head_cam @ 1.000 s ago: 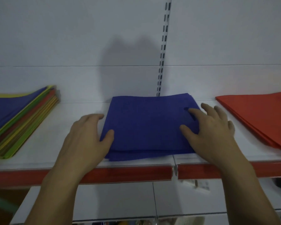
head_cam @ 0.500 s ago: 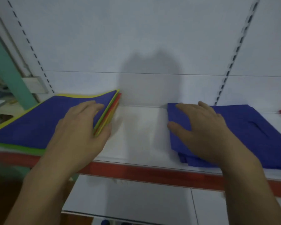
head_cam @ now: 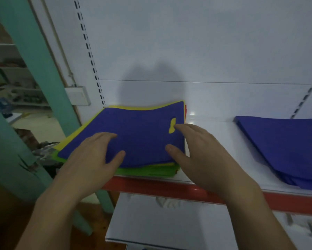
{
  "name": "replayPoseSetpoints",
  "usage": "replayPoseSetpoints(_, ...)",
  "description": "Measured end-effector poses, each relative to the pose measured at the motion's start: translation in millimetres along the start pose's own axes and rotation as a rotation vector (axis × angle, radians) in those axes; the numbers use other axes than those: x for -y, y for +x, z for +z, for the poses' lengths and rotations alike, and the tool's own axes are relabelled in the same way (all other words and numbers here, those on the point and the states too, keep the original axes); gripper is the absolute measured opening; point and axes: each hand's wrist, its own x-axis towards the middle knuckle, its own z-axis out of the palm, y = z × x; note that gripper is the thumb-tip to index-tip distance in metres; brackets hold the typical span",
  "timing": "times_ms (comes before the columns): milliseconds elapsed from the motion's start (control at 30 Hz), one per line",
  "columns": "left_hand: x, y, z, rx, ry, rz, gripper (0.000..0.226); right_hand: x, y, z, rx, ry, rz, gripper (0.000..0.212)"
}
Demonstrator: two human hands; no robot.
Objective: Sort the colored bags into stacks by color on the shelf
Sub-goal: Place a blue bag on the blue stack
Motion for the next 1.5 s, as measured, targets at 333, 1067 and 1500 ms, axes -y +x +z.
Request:
replayPoseSetpoints(333,-3.8,12.2,32.0,0.005,-0.046,0.262,0.068,-6.4,10.7,14.8,-0.201,0.172,0.240,0.049)
replayPoseSetpoints(1067,22.3,37.1,30.0,-0.121,-0.199,0.130,0.049,-18.6,4.2,23.6,-0.438,0.535,0.281,0.046)
replayPoseSetpoints(1500,3.9,34.6,33.1,-0.182,-0.214,0.026,0.059,-27.0,0.7,15.8,-0.459,0.532,0.234,0.048)
